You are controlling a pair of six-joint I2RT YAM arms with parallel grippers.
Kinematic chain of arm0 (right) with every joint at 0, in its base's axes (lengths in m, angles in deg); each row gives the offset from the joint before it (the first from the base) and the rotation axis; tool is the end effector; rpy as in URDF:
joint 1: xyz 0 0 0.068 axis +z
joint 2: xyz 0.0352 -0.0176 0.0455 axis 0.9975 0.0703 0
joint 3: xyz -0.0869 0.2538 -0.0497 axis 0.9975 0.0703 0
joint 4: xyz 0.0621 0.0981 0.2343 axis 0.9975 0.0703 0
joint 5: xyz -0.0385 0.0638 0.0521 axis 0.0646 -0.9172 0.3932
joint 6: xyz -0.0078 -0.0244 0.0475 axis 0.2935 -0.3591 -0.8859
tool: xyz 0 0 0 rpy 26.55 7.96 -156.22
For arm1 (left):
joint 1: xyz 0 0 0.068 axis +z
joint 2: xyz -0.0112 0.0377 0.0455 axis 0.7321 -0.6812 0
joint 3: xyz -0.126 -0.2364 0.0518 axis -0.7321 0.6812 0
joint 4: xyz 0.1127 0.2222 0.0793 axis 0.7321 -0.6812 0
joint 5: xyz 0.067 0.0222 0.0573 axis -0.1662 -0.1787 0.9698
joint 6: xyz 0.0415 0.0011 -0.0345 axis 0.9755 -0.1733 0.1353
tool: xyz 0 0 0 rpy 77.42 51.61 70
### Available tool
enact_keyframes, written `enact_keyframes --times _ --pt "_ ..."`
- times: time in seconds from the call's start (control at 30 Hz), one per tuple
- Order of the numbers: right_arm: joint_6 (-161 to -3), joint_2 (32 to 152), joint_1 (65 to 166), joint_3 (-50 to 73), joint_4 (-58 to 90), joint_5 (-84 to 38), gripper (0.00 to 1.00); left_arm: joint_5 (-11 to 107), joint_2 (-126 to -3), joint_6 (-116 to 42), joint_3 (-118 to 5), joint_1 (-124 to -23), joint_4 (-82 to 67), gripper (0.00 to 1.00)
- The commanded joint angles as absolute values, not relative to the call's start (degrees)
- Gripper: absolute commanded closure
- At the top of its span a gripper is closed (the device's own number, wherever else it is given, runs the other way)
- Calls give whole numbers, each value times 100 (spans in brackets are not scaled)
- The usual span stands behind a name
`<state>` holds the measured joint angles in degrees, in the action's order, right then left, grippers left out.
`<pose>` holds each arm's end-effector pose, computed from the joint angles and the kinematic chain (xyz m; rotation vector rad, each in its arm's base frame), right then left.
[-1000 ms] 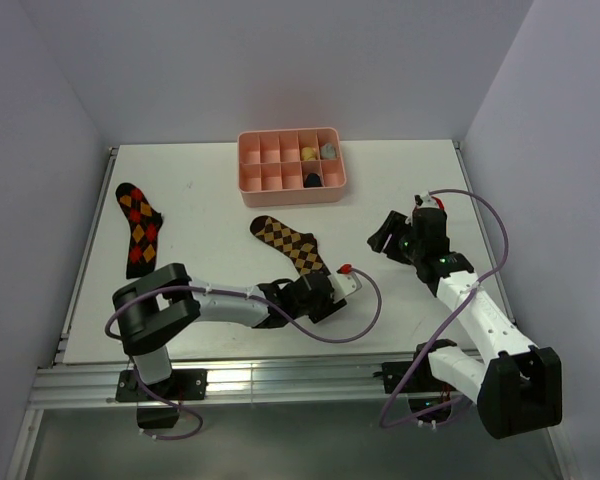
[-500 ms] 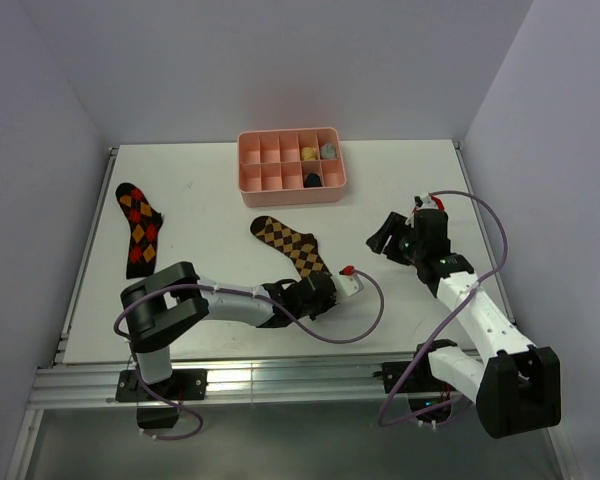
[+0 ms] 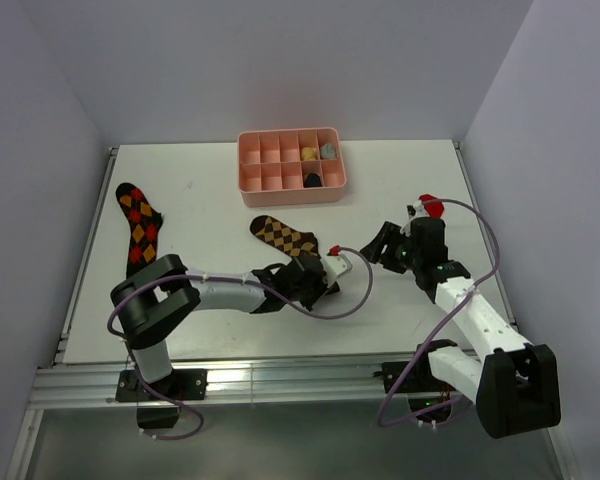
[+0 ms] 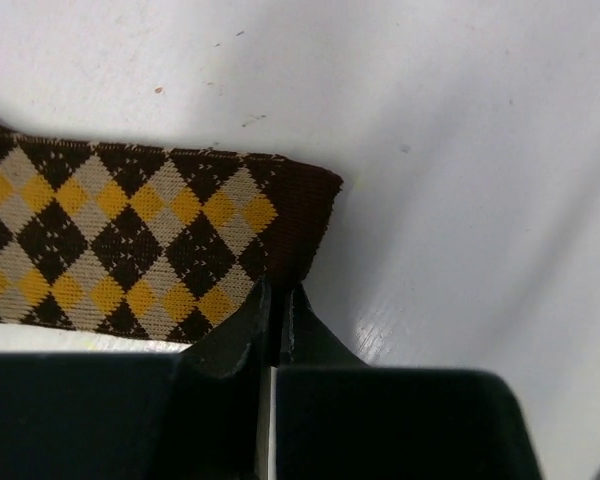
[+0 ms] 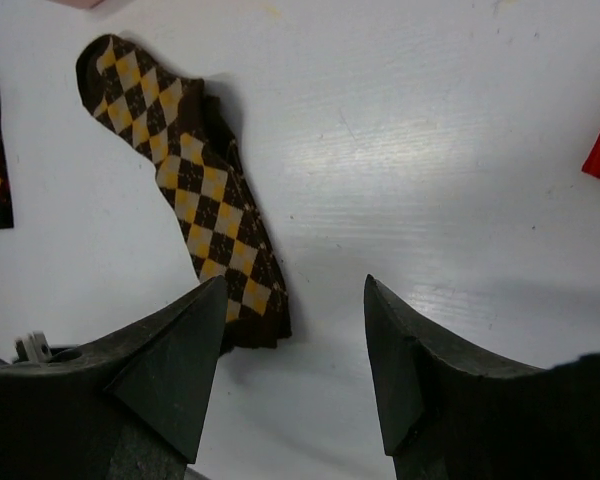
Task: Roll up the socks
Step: Roll the sock at the center of the board.
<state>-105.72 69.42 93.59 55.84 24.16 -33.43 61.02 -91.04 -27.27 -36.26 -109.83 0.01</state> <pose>0.2113 0.0393 0.2160 0.2684 2.2448 0.7076 0.1685 -0.3209 0.1501 1.1495 2.0223 -0.4869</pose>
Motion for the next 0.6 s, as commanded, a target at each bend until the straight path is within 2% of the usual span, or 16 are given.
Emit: enact_keyframes --times 0.0,0.2,0.37,0.57 --pt "-10556 6834 9335 5786 2141 -3634 36 5055 -8784 -3414 -3633 -10579 -77 100" --pt "-10828 6956 9467 6014 1869 -3863 36 3799 -8792 -4477 -3650 -9814 90 100" --pt "-11241 7036 9722 6147 1553 -3680 36 3393 -8950 -5145 -3782 -9462 -6 100" --pt "-11391 7334 10556 6015 1280 -3170 37 2724 -9249 -5751 -3835 -9102 90 100"
